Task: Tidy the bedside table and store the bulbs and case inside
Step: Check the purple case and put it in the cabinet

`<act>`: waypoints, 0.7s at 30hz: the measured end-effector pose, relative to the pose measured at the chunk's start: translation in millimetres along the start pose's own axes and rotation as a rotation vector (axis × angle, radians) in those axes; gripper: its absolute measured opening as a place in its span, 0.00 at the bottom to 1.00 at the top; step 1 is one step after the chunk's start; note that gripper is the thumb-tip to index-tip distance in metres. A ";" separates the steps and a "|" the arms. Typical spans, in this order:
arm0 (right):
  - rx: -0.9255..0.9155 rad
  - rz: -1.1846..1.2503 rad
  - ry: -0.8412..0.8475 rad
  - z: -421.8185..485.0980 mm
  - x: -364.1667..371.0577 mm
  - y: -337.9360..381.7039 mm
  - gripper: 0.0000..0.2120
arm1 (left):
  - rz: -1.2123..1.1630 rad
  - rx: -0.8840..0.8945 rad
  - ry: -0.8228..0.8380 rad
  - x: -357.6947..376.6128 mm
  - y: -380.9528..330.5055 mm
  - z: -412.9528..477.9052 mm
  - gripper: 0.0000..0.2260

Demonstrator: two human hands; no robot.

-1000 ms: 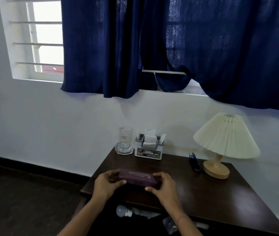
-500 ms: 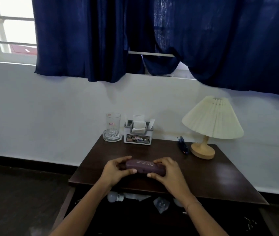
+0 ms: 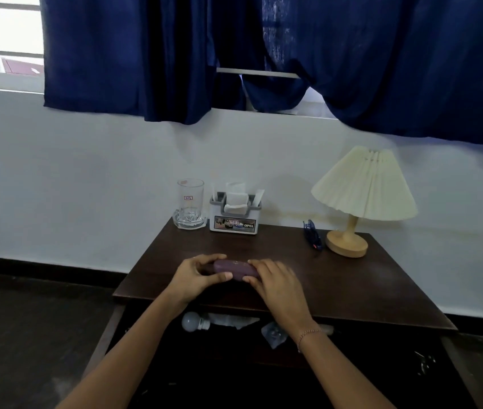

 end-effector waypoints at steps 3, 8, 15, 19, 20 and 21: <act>-0.012 -0.037 -0.094 -2.9 -2.4 1.4 0.18 | -0.063 -0.043 -0.001 2.4 -1.9 -1.1 0.19; 0.020 -0.051 -0.181 -5.3 -5.6 2.8 0.14 | -0.194 -0.162 0.070 5.8 -2.3 3.3 0.21; 0.053 0.170 -0.118 -2.1 -5.8 -5.1 0.19 | -0.125 -0.087 0.054 5.6 -2.6 -2.1 0.25; 0.140 0.383 -0.088 -0.9 -8.3 -12.8 0.19 | -0.070 -0.037 0.007 8.6 -4.0 -5.6 0.28; 0.171 0.447 -0.084 -0.5 -8.5 -14.2 0.20 | -0.078 -0.038 0.005 8.8 -3.6 -6.0 0.30; 0.206 0.527 -0.079 -0.2 -8.6 -16.2 0.20 | -0.086 -0.038 0.007 9.0 -2.6 -6.6 0.31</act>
Point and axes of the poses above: each hand's wrist, its own z-axis towards the middle knuckle, its own x-axis out of the palm, y = z × x, the point moved 2 cm from there along z, towards the middle knuckle, and after that the axes turned 5 degrees about y, right-handed, at the moved point
